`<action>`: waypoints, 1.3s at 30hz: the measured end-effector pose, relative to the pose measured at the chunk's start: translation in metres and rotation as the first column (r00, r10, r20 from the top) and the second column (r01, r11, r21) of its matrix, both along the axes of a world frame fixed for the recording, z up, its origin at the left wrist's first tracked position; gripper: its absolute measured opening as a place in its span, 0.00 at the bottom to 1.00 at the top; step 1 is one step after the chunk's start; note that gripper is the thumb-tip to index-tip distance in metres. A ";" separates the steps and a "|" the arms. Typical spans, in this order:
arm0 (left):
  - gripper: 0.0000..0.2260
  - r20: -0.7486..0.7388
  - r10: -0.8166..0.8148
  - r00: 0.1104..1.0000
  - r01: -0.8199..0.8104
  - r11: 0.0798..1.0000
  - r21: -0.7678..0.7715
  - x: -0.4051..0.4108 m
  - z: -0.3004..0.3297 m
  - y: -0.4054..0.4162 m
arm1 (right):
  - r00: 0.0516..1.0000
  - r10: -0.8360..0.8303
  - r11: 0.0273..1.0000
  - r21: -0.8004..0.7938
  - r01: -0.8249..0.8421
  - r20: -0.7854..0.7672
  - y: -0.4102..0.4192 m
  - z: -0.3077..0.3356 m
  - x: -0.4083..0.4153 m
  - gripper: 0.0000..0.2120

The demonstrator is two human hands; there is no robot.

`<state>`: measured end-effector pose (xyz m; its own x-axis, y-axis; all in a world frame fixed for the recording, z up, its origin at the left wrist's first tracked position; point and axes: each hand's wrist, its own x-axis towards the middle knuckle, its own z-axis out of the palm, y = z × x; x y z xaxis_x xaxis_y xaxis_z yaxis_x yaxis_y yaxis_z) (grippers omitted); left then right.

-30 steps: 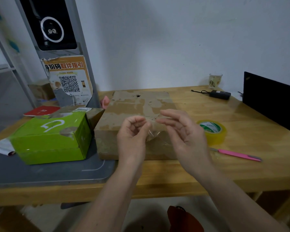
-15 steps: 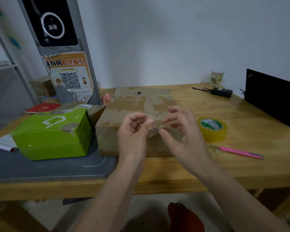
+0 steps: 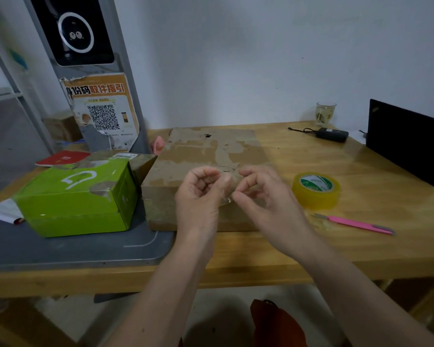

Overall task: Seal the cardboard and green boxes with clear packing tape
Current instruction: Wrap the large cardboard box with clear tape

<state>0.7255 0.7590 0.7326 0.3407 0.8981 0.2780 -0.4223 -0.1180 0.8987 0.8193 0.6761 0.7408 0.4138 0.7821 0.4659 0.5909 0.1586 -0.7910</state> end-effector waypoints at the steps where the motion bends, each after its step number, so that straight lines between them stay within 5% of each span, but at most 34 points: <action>1: 0.08 -0.004 0.005 1.000 -0.005 1.000 -0.002 0.000 -0.001 0.000 | 1.000 0.007 1.000 -0.013 -0.008 -0.029 0.000 0.001 0.000 0.06; 7: 0.08 -0.005 0.041 0.999 -0.041 0.999 -0.035 0.000 -0.004 0.002 | 0.999 0.044 0.998 -0.033 -0.044 0.012 -0.005 0.001 -0.001 0.07; 17: 0.09 0.032 0.027 0.999 -0.025 0.998 -0.051 -0.001 -0.001 0.001 | 0.994 0.030 0.984 0.177 -0.012 -0.102 -0.003 -0.001 0.000 0.06; 28: 0.09 0.035 0.022 0.999 -0.019 0.996 -0.089 -0.003 0.001 -0.002 | 0.999 -0.006 0.973 0.232 -0.004 0.043 -0.002 -0.004 -0.001 0.11; 35: 0.07 -0.053 0.015 0.998 -0.021 0.994 -0.109 -0.003 0.005 -0.001 | 0.784 -0.211 0.972 0.212 0.104 0.584 0.009 -0.004 -0.002 0.12; 37: 0.06 -0.079 0.011 0.997 -0.019 0.994 -0.107 -0.003 0.007 0.003 | 0.785 -0.232 0.958 0.273 0.083 0.574 0.015 -0.001 0.000 0.07; 39: 0.04 -0.116 -0.009 0.993 -0.001 0.996 -0.086 -0.006 0.008 0.008 | 0.899 -0.201 0.954 0.286 0.090 0.389 0.020 0.007 0.003 0.04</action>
<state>0.7196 0.7666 0.7405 0.3699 0.9155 0.1582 -0.3145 -0.0368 0.9485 0.8220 0.6960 0.7478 0.2430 0.5596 0.7924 0.8843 0.2080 -0.4181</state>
